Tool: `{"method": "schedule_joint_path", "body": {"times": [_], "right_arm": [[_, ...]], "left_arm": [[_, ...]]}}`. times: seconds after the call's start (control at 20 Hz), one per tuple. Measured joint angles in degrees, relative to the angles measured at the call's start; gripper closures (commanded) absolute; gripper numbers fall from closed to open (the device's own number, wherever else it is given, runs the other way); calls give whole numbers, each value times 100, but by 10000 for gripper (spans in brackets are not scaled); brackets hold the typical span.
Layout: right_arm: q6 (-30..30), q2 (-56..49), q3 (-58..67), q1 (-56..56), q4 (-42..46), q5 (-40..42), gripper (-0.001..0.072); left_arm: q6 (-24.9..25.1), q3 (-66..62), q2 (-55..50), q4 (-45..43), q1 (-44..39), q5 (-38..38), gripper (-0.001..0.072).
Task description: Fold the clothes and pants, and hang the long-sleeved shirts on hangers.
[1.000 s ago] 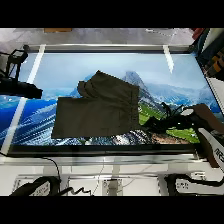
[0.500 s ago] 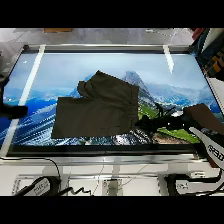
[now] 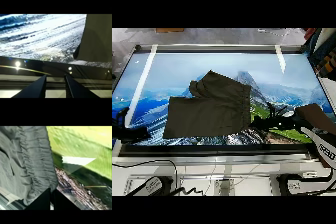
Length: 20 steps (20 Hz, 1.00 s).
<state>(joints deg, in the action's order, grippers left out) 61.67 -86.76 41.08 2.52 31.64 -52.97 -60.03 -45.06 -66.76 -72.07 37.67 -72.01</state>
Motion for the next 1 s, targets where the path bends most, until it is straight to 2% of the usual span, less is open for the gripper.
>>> {"method": "schedule_joint_path", "body": {"times": [0.2,0.25,0.3,0.35,0.55,0.65,0.9,1.0], "right_arm": [[-26,0,0,0,-15,-17,694],[-28,0,0,0,-17,-24,695],[-31,0,0,0,-22,-28,694],[-33,0,0,0,-22,-35,695],[-35,-2,0,0,-20,-107,695],[-35,-2,0,0,-20,-127,695],[-33,0,0,0,-13,-153,695],[-33,0,0,0,-17,-160,695]], "left_arm": [[308,247,-98,442,46,197,433],[409,273,-166,660,52,197,382],[503,291,-249,850,55,234,249],[605,304,-354,1051,59,260,171],[894,332,-841,1506,59,334,182],[1003,332,-1082,1659,66,407,256],[1322,328,-1637,2192,63,503,260],[1467,332,-1790,2376,33,553,432]]}}
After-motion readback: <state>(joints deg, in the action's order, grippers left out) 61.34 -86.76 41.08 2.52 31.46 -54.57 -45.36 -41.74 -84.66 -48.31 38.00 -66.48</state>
